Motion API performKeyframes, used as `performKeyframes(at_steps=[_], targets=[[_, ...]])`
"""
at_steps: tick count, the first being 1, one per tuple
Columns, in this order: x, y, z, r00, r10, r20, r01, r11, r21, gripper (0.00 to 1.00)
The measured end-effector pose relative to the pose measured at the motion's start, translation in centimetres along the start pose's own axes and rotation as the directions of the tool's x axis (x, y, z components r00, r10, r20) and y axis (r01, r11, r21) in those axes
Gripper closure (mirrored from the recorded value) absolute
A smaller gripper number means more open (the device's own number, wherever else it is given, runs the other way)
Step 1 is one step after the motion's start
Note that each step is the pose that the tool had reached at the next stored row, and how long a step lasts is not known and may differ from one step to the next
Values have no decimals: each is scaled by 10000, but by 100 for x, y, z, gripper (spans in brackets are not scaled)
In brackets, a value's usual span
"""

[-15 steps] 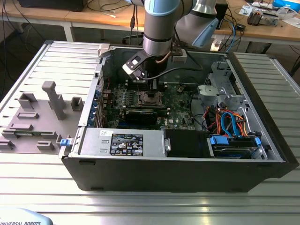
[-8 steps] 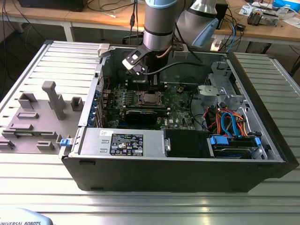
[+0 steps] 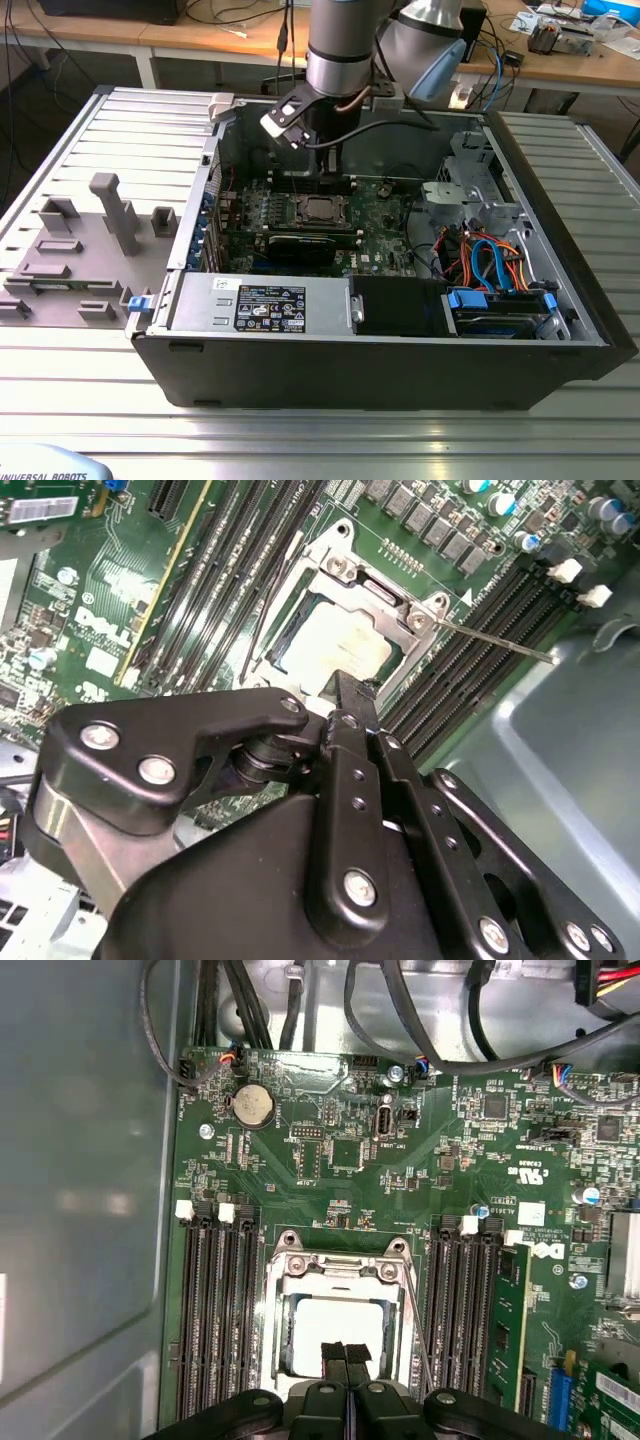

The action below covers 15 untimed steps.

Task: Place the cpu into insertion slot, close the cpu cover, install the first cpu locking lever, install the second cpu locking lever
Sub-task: 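Install the first cpu locking lever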

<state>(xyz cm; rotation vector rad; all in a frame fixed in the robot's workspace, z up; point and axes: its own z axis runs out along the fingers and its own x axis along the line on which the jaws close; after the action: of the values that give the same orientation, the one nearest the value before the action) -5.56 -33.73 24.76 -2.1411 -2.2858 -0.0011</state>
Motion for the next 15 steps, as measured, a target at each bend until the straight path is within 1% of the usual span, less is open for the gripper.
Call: performKeyframes(at_steps=[1, 3, 6, 7, 8, 9, 15], targets=[[0, 0, -30, 10000, 0, 1, 0, 10000, 1, 89], [0, 0, -49, 10000, -13, 1, 13, 10000, 1, 89], [0, 0, -49, 9981, -611, 4, 611, 9981, 5, 89], [0, 0, -49, 9962, -867, 6, 867, 9962, 7, 89], [0, 0, -49, 9918, -1277, 8, 1277, 9918, 10, 89], [0, 0, -49, 9891, -1469, 9, 1469, 9891, 12, 89], [0, 0, -49, 9888, -1492, 10, 1492, 9888, 12, 89]])
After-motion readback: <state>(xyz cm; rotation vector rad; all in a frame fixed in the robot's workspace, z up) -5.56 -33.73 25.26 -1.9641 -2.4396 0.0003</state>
